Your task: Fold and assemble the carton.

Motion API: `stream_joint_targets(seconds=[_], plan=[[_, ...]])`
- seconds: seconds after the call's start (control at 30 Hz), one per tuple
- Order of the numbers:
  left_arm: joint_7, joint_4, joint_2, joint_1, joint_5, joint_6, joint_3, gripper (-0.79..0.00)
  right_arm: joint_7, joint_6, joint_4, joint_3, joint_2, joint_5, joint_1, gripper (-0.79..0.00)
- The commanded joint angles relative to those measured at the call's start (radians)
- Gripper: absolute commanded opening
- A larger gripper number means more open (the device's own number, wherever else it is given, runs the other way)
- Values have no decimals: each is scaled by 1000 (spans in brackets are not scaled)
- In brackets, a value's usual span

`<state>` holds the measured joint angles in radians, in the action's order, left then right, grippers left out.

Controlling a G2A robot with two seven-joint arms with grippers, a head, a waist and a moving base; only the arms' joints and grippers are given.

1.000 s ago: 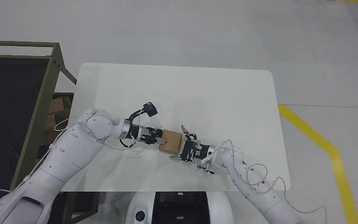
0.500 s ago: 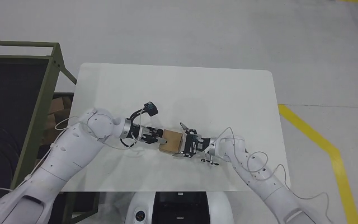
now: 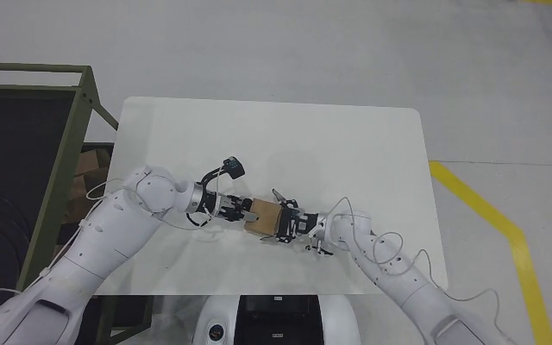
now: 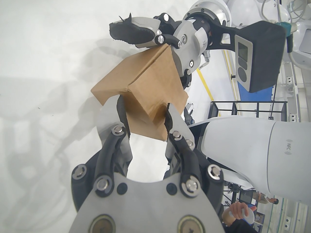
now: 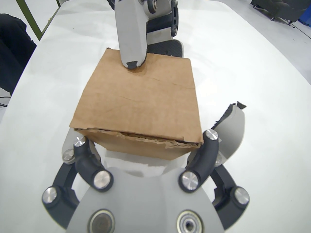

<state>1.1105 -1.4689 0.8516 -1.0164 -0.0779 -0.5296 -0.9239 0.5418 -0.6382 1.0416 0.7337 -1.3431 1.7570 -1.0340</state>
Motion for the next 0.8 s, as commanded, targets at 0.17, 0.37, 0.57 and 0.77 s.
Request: stream_joint_targets(seconds=[0.17,0.37,0.57,0.77], plan=[[0,2,1,1,-1,0,1,-453,1,4,-9,-13,-4,-3,8,0],[-1,2,2,2,-2,-2,1,-459,7,10,-15,-20,-6,-5,12,0],[1,0,3,2,-3,-1,0,-459,15,15,-16,-24,-4,-1,11,-12],[0,-1,3,2,-4,-1,-1,-456,21,19,-13,-22,-1,1,9,-12]])
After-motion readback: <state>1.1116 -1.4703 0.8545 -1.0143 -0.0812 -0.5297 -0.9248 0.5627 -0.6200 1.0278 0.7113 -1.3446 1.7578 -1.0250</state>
